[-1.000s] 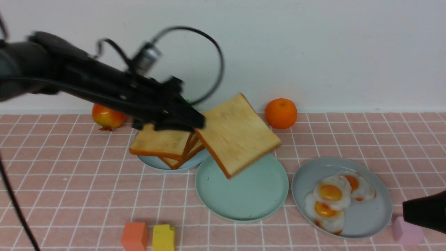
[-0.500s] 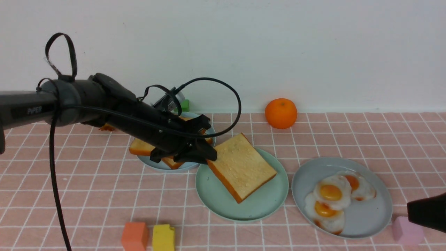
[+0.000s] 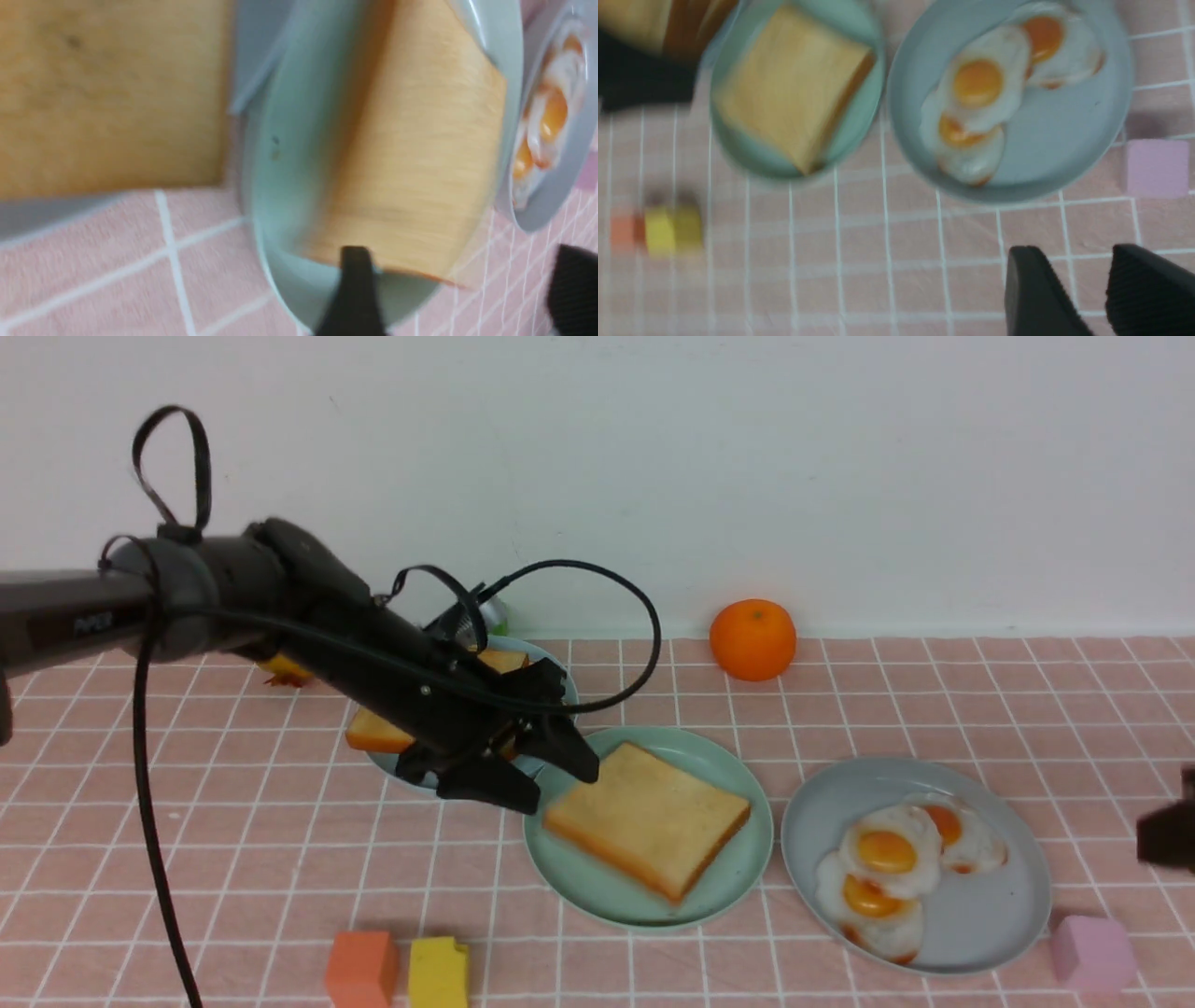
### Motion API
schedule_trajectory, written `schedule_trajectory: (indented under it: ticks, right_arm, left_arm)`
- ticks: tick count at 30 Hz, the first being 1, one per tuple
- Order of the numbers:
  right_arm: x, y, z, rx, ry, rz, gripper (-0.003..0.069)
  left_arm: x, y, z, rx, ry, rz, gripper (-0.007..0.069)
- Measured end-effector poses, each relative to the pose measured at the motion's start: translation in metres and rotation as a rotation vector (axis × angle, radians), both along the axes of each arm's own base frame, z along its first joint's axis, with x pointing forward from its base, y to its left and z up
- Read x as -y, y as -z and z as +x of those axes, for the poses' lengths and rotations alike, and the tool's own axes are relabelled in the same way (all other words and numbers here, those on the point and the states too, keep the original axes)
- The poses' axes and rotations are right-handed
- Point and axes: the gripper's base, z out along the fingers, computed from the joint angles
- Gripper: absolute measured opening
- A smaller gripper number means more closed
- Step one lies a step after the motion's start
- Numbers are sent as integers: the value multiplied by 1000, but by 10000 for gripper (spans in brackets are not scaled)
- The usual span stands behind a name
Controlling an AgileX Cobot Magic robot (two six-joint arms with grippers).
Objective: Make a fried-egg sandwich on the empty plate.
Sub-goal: Use the left arm to put a slice of bread into the empty plate in the middle, then use the right arm to grab a fried egg
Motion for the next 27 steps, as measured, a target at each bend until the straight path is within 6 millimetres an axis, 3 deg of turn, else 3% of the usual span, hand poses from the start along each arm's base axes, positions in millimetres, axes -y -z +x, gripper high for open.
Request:
schedule_trajectory:
  ticks: [2,3,4,5,9,12,17,20,21,27]
  right_arm:
    - [0,1,5,-9,39,26,279]
    - [-1,5,15,-26,93,74,289]
    - [-1,6,16,-34,101,82,290]
    - [-4,14,25,-54,135,139,300]
    - [-9,34,42,-106,185,220,325]
    - [-10,65,66,-164,246,263,372]
    - [-4,96,92,-207,303,307,420]
    - [-4,110,101,-223,314,330,426]
    - [-3,124,107,-237,313,332,429]
    - [0,153,117,-226,341,320,430]
  left_arm:
    - [-1,-10,-1,21,13,19,633]
    - [-4,-26,-3,52,19,46,659]
    - [-4,-26,-3,52,18,51,660]
    - [-10,-45,-8,90,21,101,662]
    - [-22,-69,-18,142,18,223,638]
    - [-37,-106,-38,199,-8,331,564]
    - [-43,-143,-65,241,-12,319,465]
    - [-43,-155,-74,255,-8,293,424]
    - [-43,-158,-77,258,-3,287,395]
    - [-43,-160,-80,250,6,286,362]
